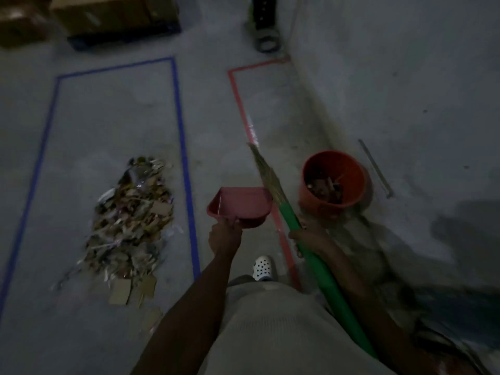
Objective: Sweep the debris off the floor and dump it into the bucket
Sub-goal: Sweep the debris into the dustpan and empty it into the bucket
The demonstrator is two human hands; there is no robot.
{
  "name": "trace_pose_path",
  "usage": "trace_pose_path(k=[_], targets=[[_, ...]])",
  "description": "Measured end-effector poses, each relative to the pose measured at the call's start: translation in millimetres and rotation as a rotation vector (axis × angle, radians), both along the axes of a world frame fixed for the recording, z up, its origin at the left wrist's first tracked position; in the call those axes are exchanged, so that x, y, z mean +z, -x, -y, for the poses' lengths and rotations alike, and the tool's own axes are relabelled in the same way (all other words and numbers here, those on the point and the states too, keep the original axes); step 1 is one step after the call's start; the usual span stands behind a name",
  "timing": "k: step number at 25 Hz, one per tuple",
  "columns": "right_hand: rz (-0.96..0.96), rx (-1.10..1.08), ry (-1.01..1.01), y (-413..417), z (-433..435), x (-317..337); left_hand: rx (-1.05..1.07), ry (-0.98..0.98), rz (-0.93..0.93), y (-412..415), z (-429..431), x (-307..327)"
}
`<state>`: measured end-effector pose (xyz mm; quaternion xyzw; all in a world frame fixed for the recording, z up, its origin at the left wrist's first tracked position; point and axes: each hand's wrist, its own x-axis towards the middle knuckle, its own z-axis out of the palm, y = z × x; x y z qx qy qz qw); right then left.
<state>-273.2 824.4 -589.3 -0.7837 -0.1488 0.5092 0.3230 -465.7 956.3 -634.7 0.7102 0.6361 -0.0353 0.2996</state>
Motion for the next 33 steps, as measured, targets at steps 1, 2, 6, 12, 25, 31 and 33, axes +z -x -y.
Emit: trace_pose_path(k=[1,2,6,12,25,31,33], targets=[[-0.007,0.055,-0.018,16,1,1,0.07,-0.014,0.018,22,12,2],[-0.009,0.115,-0.02,32,4,2,0.124,-0.043,0.01,44,26,4],[-0.063,0.286,-0.043,108,32,5,0.281,-0.063,-0.065,140,100,11],[-0.099,0.644,-0.002,228,80,-2,0.525,-0.068,-0.168,273,206,11],[-0.044,1.181,0.095,472,64,9,1.256,0.036,-0.027,496,368,5],[0.08,1.322,0.16,579,80,-5,1.418,-0.034,0.044,605,408,-17],[0.186,1.414,0.154,598,95,-26,1.429,0.006,-0.005,636,411,-33]])
